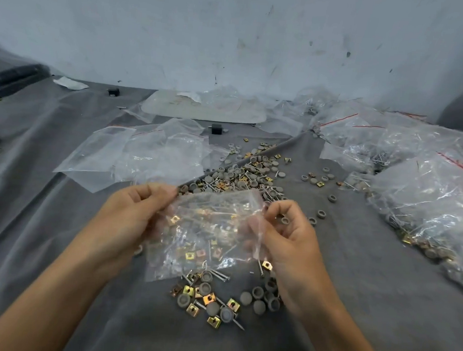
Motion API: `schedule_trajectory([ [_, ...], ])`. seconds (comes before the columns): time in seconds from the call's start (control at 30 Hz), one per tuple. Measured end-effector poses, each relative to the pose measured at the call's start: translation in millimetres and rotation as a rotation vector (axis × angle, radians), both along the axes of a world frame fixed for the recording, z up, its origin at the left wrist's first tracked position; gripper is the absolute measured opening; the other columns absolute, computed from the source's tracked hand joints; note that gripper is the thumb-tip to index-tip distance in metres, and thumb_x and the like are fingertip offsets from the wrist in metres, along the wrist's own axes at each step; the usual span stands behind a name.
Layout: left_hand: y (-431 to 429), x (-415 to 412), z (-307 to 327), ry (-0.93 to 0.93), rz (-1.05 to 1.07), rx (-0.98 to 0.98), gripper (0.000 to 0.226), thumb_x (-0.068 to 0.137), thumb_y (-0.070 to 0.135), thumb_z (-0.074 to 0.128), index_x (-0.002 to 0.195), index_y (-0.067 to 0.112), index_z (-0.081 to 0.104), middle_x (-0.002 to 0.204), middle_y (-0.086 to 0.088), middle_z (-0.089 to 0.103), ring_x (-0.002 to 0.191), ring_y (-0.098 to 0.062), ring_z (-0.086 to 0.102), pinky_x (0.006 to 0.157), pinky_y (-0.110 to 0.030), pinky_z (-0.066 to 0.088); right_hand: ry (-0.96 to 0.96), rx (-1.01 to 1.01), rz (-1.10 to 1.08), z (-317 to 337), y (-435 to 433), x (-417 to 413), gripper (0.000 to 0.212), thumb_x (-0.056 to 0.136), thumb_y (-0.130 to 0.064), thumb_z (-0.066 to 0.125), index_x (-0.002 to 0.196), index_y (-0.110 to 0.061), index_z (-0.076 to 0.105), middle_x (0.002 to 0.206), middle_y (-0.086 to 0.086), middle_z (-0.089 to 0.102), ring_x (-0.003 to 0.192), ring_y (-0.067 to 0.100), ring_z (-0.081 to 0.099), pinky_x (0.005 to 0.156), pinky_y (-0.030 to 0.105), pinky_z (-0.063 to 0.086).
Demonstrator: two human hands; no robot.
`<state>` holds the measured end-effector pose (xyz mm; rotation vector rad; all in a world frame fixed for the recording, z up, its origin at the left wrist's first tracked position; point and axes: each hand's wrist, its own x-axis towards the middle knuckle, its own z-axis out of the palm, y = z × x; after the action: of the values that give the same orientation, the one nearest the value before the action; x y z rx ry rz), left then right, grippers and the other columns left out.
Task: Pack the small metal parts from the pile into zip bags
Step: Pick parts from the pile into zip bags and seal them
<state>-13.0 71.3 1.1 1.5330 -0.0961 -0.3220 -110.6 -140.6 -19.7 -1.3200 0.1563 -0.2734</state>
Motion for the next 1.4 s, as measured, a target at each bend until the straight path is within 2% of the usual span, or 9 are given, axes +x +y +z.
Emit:
schedule_trajectory([
  [0.2, 5, 0, -3, -0.427, 0.183, 0.358, 0.012, 0.091, 0.049, 0.063, 0.091, 0.038, 0.068, 0.082, 0.012, 0.069, 0.063, -0.001, 0.06, 0.055, -0.016, 0.045, -0.02, -0.174, 0.093, 4, -11, -1, 0.029, 0.1, 0.002, 0.056, 0.087, -0.016, 0.075, 0.087, 0.009, 0.072, 0.075, 0.017, 0.067, 0.064, 0.023, 0.054],
  [0.37, -13, -29, 5, -0.788, -0.253, 0.731, 0.102, 0.058, 0.097, 0.054, 0.146, 0.063, 0.015, 0.149, 0.046, 0.012, 0.142, 0.011, 0.017, 0.112, -0.033, 0.024, -0.032, -0.292, 0.19, 5, -2, -2, 0.024, 0.097, -0.002, 0.064, 0.101, -0.021, 0.078, 0.087, -0.009, 0.076, 0.076, 0.005, 0.066, 0.068, 0.018, 0.053],
  [0.47, -25, -40, -1, -0.859, -0.458, 0.798, 0.127, 0.047, 0.094, 0.063, 0.143, 0.065, -0.016, 0.143, 0.056, -0.01, 0.136, 0.026, -0.012, 0.115, -0.017, 0.002, -0.034, -0.278, 0.269, 2, 6, -2, 0.023, 0.091, -0.005, 0.072, 0.106, -0.022, 0.077, 0.092, -0.005, 0.076, 0.079, 0.004, 0.068, 0.067, 0.018, 0.053],
  [0.57, -23, -39, -3, -0.824, -0.394, 0.708, 0.113, 0.054, 0.073, 0.07, 0.137, 0.074, -0.006, 0.136, 0.052, 0.019, 0.129, 0.027, 0.01, 0.107, -0.008, 0.017, -0.01, -0.271, 0.324, 0, 7, -2, 0.025, 0.084, -0.02, 0.08, 0.108, -0.026, 0.076, 0.099, -0.004, 0.074, 0.083, 0.01, 0.071, 0.068, 0.022, 0.055],
  [0.8, -19, -36, 1, -0.997, -0.224, 0.639, 0.069, 0.077, 0.053, 0.068, 0.141, 0.043, 0.043, 0.141, 0.03, 0.044, 0.136, 0.004, 0.037, 0.113, -0.038, 0.037, -0.03, -0.155, 0.25, -6, 5, 3, 0.024, 0.092, -0.03, 0.063, 0.11, -0.021, 0.076, 0.097, 0.009, 0.075, 0.079, 0.018, 0.069, 0.072, 0.03, 0.058],
  [0.97, -18, -35, 4, -1.036, -0.07, 0.455, 0.012, 0.089, 0.039, 0.069, 0.098, 0.031, 0.07, 0.091, 0.018, 0.067, 0.083, -0.01, 0.064, 0.071, -0.03, 0.05, -0.129, -0.277, 0.329, -3, 3, -1, 0.024, 0.094, -0.032, 0.061, 0.113, -0.035, 0.075, 0.099, 0.004, 0.068, 0.091, 0.015, 0.066, 0.081, 0.032, 0.056],
  [1.13, -16, -33, 6, -1.11, -0.069, 0.46, 0.011, 0.089, 0.033, 0.077, 0.095, 0.024, 0.075, 0.081, 0.013, 0.066, 0.071, -0.013, 0.06, 0.059, -0.032, 0.047, -0.252, -0.406, 0.189, 0, 6, 0, 0.015, 0.098, -0.029, 0.063, 0.107, -0.027, 0.074, 0.087, 0.003, 0.068, 0.082, 0.028, 0.062, 0.075, 0.044, 0.054],
  [1.27, -20, -36, 5, -0.998, -0.035, 0.357, 0.014, 0.083, 0.04, 0.077, 0.09, 0.029, 0.072, 0.078, 0.01, 0.064, 0.067, -0.016, 0.058, 0.058, -0.036, 0.048, -0.302, -0.382, 0.111, 3, 3, 0, 0.012, 0.097, -0.026, 0.063, 0.101, -0.024, 0.074, 0.084, -0.008, 0.07, 0.08, 0.006, 0.063, 0.071, 0.02, 0.05],
  [1.4, -18, -33, 5, -0.663, -0.261, 0.315, 0.067, 0.064, 0.067, 0.081, 0.123, 0.044, 0.059, 0.121, 0.018, 0.065, 0.11, -0.01, 0.063, 0.088, -0.035, 0.054, -0.28, -0.455, 0.112, 3, 2, -1, 0.009, 0.093, -0.032, 0.072, 0.094, -0.023, 0.071, 0.089, -0.003, 0.072, 0.077, 0.012, 0.066, 0.066, 0.024, 0.053],
])
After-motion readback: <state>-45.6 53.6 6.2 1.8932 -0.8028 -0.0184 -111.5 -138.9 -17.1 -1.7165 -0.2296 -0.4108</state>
